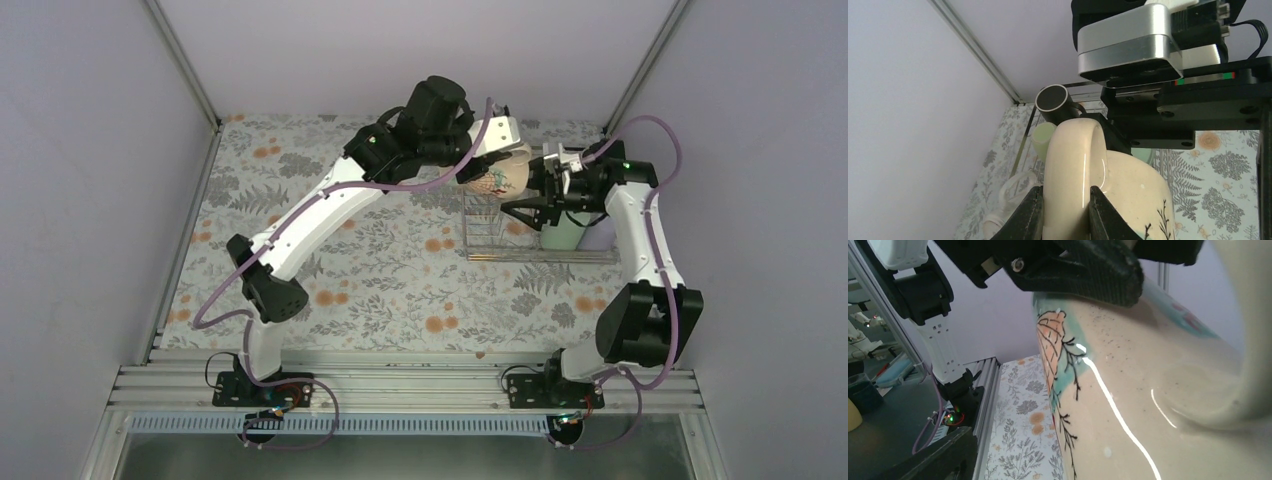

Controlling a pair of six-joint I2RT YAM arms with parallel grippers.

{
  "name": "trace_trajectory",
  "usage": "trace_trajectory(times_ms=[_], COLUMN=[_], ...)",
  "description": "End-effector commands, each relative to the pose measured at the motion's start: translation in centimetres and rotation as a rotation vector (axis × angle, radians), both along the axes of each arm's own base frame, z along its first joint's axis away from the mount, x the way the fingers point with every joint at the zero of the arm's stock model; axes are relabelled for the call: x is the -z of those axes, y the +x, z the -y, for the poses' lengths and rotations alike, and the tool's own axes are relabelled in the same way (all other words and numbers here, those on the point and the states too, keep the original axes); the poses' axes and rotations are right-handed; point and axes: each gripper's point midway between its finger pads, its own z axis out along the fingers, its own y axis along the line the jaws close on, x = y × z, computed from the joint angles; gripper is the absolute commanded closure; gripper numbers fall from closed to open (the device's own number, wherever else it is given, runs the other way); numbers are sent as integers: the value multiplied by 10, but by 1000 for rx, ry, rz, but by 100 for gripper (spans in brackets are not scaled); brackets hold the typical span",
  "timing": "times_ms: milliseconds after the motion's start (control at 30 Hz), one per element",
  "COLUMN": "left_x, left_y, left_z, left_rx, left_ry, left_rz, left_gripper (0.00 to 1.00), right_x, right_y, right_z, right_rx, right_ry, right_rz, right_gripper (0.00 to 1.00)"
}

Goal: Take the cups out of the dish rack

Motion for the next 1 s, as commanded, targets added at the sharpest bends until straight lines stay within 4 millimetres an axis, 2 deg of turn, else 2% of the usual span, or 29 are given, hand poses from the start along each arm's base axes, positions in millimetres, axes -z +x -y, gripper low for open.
trace_trajectory(times_ms=[0, 133, 233, 467, 600, 700, 800, 967], left_x=[-75, -84, -91, -95, -93, -91, -88, -82], left_y=[-2, 0, 1, 3, 8, 11, 14, 19], left_z=[-17, -26, -32, -42, -48, -53, -56, -60], left_rx=[-25, -50, -63, -89, -117, -131, -145, -172], left_ry=[-182, -211, -221, -230, -219, -212, -201, -173], left_rz=[144, 177, 187, 216, 228, 237, 252, 263], left_gripper=[98, 98, 98, 98, 98, 98, 98, 96], right_x=[-34, -57, -65, -59, -67, -75, -82, -91], right_y=[0, 8, 14, 18, 21, 20, 19, 15], right_z=[-9, -18, -27, -55, -60, -59, -59, -59], right_rx=[-46, -77, -100, -168, -183, -183, -181, -166], right_ry=[73, 62, 54, 22, 24, 25, 25, 10], right_rz=[33, 51, 32, -7, -10, 10, 28, 62], right_gripper=[16, 25, 34, 56, 77, 84, 95, 97])
